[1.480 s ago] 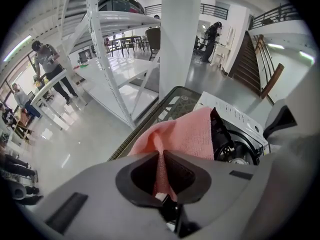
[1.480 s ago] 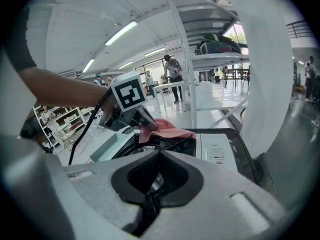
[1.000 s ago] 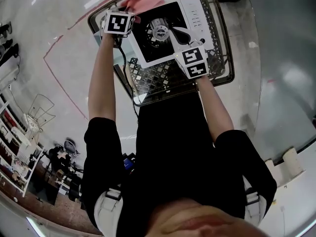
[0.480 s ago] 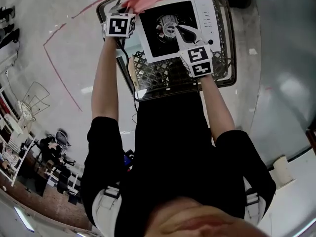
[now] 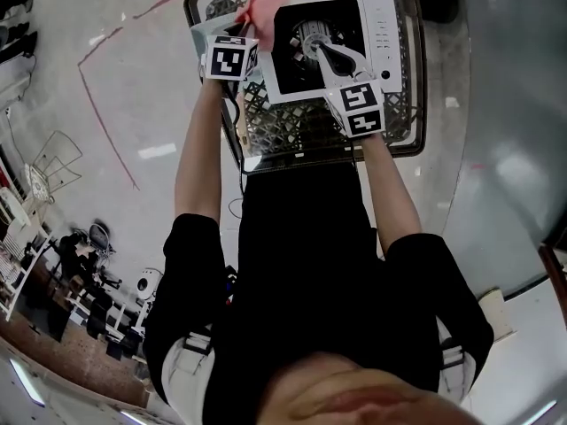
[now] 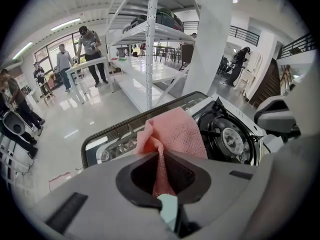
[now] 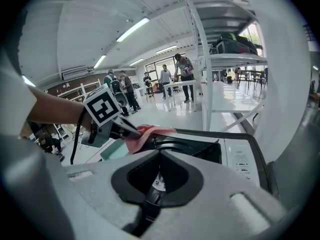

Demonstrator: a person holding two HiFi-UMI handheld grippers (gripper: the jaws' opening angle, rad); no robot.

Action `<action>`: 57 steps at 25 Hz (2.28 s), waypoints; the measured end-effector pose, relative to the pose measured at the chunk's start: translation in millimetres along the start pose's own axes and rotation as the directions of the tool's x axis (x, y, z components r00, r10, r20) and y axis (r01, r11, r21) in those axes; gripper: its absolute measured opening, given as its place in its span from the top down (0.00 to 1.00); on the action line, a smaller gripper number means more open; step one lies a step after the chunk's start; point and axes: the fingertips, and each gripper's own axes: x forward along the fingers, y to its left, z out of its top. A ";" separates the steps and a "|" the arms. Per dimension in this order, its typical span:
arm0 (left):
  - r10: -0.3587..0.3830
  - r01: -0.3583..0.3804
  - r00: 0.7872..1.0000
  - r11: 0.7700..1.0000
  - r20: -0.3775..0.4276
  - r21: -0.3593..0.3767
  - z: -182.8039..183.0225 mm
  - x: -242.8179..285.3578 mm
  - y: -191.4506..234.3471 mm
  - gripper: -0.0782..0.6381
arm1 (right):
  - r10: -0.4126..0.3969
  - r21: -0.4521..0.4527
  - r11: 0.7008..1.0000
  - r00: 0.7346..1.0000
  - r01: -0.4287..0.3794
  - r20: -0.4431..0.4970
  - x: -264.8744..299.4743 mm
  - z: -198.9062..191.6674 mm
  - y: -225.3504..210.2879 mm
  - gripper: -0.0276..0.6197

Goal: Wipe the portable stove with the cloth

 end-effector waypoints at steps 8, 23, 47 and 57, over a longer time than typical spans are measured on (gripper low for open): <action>-0.016 0.016 1.000 0.999 0.006 -0.040 -24.4 -9.7 -18.6 0.87 | 0.018 -0.012 1.000 1.000 -0.018 -0.007 -5.4 -8.4 12.0 0.95; -0.023 0.022 1.000 0.995 -0.009 -0.096 -75.3 -33.2 -52.2 0.87 | 0.107 -0.052 0.993 0.994 -0.108 -0.029 -4.4 -21.3 34.6 0.95; 0.019 -0.003 0.997 0.976 0.070 -0.219 -143.4 -90.1 -96.0 0.87 | 0.073 -0.107 0.991 0.997 -0.076 -0.034 -40.3 -34.5 74.2 0.95; 0.119 -0.037 0.930 0.972 0.348 -0.234 -118.3 -189.5 -114.4 0.87 | -0.053 -0.085 0.994 0.973 0.074 0.225 -119.8 3.6 114.7 0.95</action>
